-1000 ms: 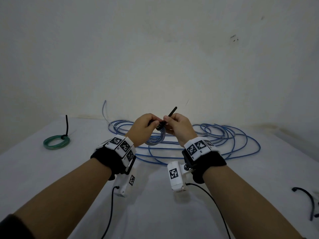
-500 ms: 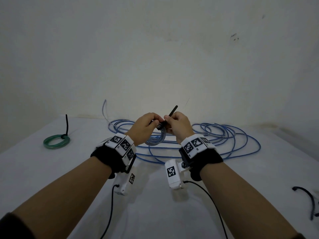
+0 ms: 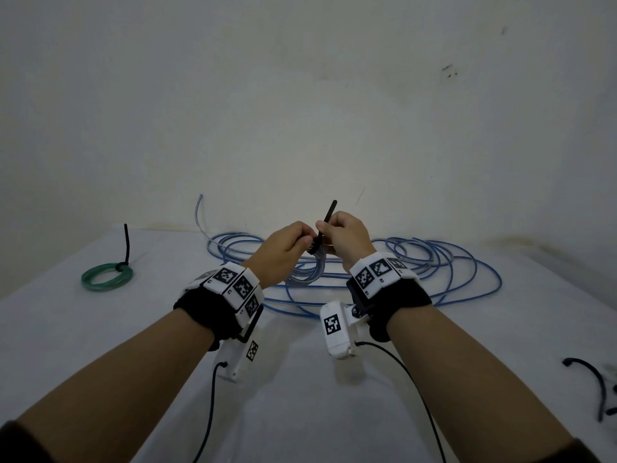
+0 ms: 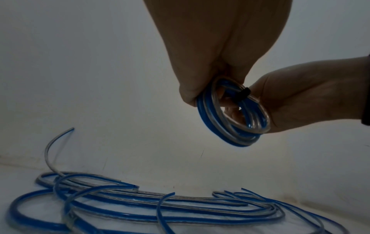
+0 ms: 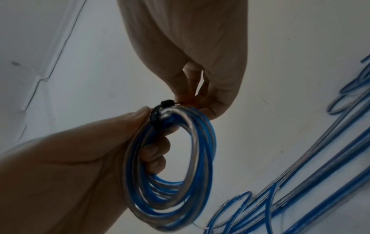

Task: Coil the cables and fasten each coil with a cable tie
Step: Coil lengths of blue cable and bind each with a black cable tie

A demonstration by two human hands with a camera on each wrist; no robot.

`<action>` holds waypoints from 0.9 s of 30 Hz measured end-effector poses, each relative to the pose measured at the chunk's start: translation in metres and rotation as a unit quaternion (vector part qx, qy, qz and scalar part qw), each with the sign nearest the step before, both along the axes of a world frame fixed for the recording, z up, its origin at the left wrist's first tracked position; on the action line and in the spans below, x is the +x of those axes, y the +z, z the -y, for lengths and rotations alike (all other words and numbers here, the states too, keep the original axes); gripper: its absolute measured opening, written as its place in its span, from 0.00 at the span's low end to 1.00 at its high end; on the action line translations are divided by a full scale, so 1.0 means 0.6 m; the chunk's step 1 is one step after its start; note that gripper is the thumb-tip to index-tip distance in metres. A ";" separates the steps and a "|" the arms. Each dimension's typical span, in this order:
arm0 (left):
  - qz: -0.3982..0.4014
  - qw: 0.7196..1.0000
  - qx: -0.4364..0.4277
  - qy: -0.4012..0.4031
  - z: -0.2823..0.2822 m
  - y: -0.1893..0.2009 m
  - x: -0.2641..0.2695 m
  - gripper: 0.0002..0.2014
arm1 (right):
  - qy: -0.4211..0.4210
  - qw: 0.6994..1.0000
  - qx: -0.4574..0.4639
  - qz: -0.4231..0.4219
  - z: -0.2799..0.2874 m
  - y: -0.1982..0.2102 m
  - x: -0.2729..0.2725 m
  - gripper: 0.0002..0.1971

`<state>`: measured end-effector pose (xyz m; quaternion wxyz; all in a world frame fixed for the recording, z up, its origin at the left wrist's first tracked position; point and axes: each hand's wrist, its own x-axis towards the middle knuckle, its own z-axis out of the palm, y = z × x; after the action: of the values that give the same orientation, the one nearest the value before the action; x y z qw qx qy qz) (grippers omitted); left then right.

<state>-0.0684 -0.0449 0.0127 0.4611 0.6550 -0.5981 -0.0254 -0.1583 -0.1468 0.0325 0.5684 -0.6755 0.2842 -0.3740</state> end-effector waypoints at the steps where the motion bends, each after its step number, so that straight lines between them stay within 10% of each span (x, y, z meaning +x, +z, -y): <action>1: 0.007 1.000 -0.006 0.002 0.000 -0.001 0.000 0.09 | -0.003 1.000 0.001 0.002 0.001 0.002 0.001 0.16; 27: -0.039 0.999 -0.023 -0.028 -0.011 0.013 0.006 0.13 | 0.094 0.990 0.095 -0.035 -0.008 0.024 -0.014 0.10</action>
<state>-0.0648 -0.0381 0.0205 0.4983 0.6255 -0.5982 -0.0501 -0.1670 -0.1420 0.0470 0.6521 -0.6550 0.2736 -0.2663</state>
